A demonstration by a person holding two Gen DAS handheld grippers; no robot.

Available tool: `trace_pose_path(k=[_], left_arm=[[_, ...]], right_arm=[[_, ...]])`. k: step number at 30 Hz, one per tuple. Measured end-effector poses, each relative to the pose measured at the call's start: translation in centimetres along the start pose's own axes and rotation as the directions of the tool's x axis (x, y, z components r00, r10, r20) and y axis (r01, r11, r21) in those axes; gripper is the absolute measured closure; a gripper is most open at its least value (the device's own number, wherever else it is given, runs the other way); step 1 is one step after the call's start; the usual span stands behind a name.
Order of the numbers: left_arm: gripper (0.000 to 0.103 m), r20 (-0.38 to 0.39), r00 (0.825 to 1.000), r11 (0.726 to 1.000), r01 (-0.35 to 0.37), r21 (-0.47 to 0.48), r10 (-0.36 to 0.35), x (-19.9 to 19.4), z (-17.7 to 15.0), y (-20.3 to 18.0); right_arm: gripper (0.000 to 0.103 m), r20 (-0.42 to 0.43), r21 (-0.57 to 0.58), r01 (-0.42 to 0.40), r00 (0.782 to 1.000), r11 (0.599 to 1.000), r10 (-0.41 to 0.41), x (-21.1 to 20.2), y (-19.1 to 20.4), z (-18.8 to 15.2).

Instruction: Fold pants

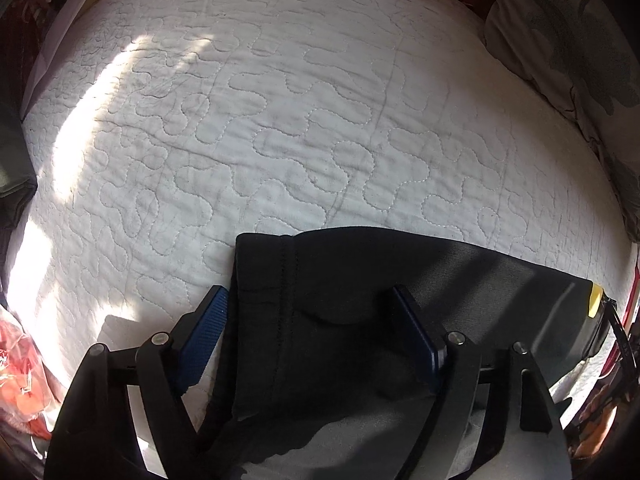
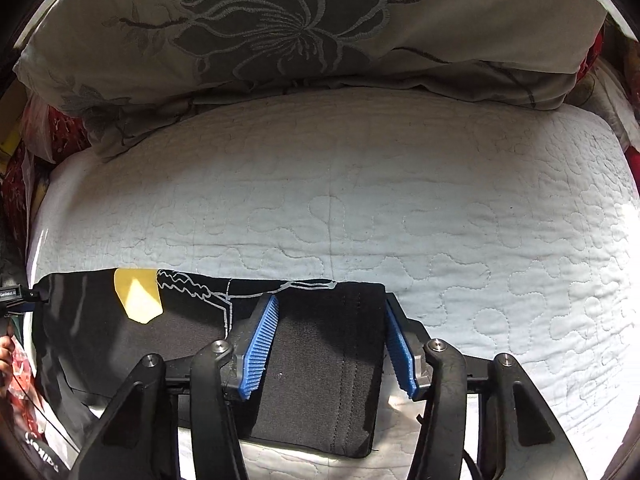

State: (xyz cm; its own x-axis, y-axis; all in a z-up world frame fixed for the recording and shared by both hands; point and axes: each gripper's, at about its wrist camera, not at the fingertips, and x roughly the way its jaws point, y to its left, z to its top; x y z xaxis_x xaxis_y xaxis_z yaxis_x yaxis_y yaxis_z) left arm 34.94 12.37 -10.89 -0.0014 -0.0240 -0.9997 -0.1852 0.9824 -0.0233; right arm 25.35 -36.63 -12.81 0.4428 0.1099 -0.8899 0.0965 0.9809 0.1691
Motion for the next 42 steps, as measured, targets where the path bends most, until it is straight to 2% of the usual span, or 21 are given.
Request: trace_pose_path(k=[2, 5, 9, 16, 18, 21, 22, 23, 24, 25, 31, 32, 37, 42], left_arm=[[0.05, 0.007, 1.0, 1.0, -0.003, -0.008, 0.003, -0.5, 0.2, 0.4], [0.071, 0.015, 1.0, 1.0, 0.01, -0.013, -0.01, -1.6, 0.3, 1.2], [0.071, 0.014, 0.999, 0.999, 0.034, -0.004, -0.034, -2.6, 0.3, 1.5], [0.071, -0.002, 1.0, 1.0, -0.008, 0.023, 0.008, -1.3, 0.5, 1.6], [0.07, 0.0, 1.0, 1.0, -0.014, 0.019, 0.014, -0.6, 0.7, 1.5], [0.071, 0.03, 0.999, 0.999, -0.036, 0.019, 0.035, -1.0, -0.1, 1.8], [0.075, 0.044, 0.998, 0.999, -0.047, 0.028, 0.045, -0.4, -0.5, 2.9], [0.077, 0.053, 0.997, 0.998, -0.06, 0.035, 0.058, -0.9, -0.7, 2.4], [0.077, 0.062, 0.996, 0.997, -0.071, 0.042, 0.069, -1.4, -0.9, 2.1], [0.078, 0.079, 0.994, 0.995, -0.081, 0.052, 0.077, -2.4, -1.4, 1.2], [0.078, 0.168, 0.984, 0.995, -0.072, 0.073, 0.059, -7.0, -4.2, 0.4], [0.078, 0.187, 0.981, 0.995, -0.065, 0.074, 0.05, -7.1, -5.1, 1.7], [0.078, 0.27, 0.962, 0.996, -0.066, 0.059, 0.048, -10.4, -7.8, 2.5], [0.078, 0.308, 0.95, 0.997, -0.067, 0.03, 0.055, -11.5, -10.3, 3.9]], right_arm=[[0.074, 0.009, 0.011, -0.024, 1.0, 1.0, 0.024, -0.1, 0.0, 0.0], [0.08, 0.021, 0.018, -0.038, 0.999, 0.999, 0.038, -0.6, -0.5, -0.6], [0.082, 0.027, 0.016, -0.075, 0.997, 0.997, 0.074, -1.1, 0.5, -1.2], [0.074, 0.016, 0.011, -0.081, 0.997, 0.997, 0.081, -1.2, 0.6, -1.3], [0.06, 0.002, 0.01, -0.084, 0.996, 0.996, 0.084, -0.9, 0.2, -1.1], [0.056, -0.013, 0.034, -0.116, 0.993, 0.993, 0.116, -0.4, -0.4, -1.0], [0.057, -0.002, 0.022, -0.111, 0.994, 0.994, 0.111, -0.5, -0.2, -1.0], [0.065, -0.002, 0.001, -0.102, 0.995, 0.995, 0.102, -0.6, 0.1, -1.0], [0.082, -0.007, -0.013, -0.099, 0.995, 0.995, 0.098, -0.7, 0.4, -1.0], [0.087, -0.015, -0.017, -0.111, 0.994, 0.994, 0.111, -0.8, 0.7, -1.0], [0.087, 0.027, -0.078, -0.077, 0.996, 0.994, 0.08, -3.7, 2.3, -2.0], [0.087, 0.037, -0.084, -0.073, 0.996, 0.994, 0.077, -4.3, 2.5, -2.3], [0.087, 0.092, -0.119, -0.048, 0.994, 0.992, 0.059, -7.4, 3.2, -3.8], [0.087, 0.142, -0.138, -0.029, 0.989, 0.99, 0.049, -9.8, 3.7, -5.7]])
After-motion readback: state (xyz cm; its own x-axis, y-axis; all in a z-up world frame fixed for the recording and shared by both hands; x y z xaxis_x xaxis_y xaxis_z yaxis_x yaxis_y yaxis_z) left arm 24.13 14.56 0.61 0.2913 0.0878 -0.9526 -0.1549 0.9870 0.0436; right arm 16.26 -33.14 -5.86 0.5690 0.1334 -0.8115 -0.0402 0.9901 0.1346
